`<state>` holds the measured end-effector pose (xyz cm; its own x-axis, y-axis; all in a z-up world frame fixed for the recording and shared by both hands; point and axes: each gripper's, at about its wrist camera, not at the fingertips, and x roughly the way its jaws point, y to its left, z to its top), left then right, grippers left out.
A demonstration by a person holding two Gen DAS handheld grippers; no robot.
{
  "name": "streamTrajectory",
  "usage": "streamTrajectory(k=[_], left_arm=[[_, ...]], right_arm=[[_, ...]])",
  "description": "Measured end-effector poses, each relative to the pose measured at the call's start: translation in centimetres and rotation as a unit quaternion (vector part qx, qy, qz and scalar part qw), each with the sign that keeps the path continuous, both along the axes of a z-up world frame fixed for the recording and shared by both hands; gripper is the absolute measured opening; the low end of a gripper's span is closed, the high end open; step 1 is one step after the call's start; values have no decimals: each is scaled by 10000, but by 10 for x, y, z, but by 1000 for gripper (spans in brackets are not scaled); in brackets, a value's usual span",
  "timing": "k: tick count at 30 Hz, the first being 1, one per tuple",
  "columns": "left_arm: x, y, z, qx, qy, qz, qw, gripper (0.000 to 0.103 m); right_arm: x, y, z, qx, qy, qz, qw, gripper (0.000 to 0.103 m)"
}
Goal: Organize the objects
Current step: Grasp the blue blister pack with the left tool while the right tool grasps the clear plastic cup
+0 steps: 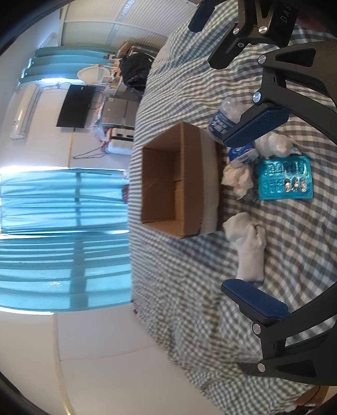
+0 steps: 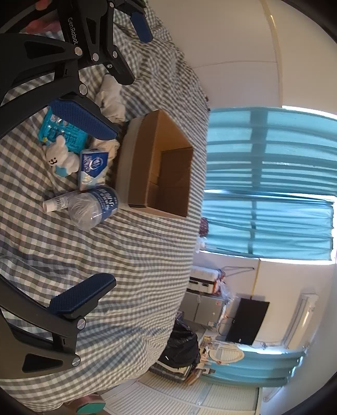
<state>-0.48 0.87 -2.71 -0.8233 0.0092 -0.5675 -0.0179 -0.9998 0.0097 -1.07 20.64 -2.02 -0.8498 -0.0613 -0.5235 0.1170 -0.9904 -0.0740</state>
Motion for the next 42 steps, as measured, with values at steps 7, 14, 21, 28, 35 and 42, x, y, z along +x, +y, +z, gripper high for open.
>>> streamTrajectory(k=[7, 14, 21, 28, 35, 42], left_arm=[[-20, 1, -41, 80, -681, 11, 9976, 103], [-32, 6, -94, -79, -1433, 74, 9896, 103], [-39, 28, -134, -229, -2054, -244, 9781, 101], [-47, 45, -141, -122, -2095, -569, 9761, 88], [-46, 52, -137, -44, -2060, -915, 9743, 53], [-38, 48, -118, 87, -1861, -1005, 9773, 27]], right_arm=[[-30, 11, -30, 18, -474, 0, 9989, 103], [-53, 22, -64, 29, -939, -40, 9956, 103], [-68, 28, -99, -12, -1404, 2, 9901, 99], [-85, 27, -122, -161, -1753, 103, 9843, 95], [-104, 21, -130, -113, -1759, 141, 9842, 93], [-103, 19, -132, -37, -1774, 96, 9841, 67]])
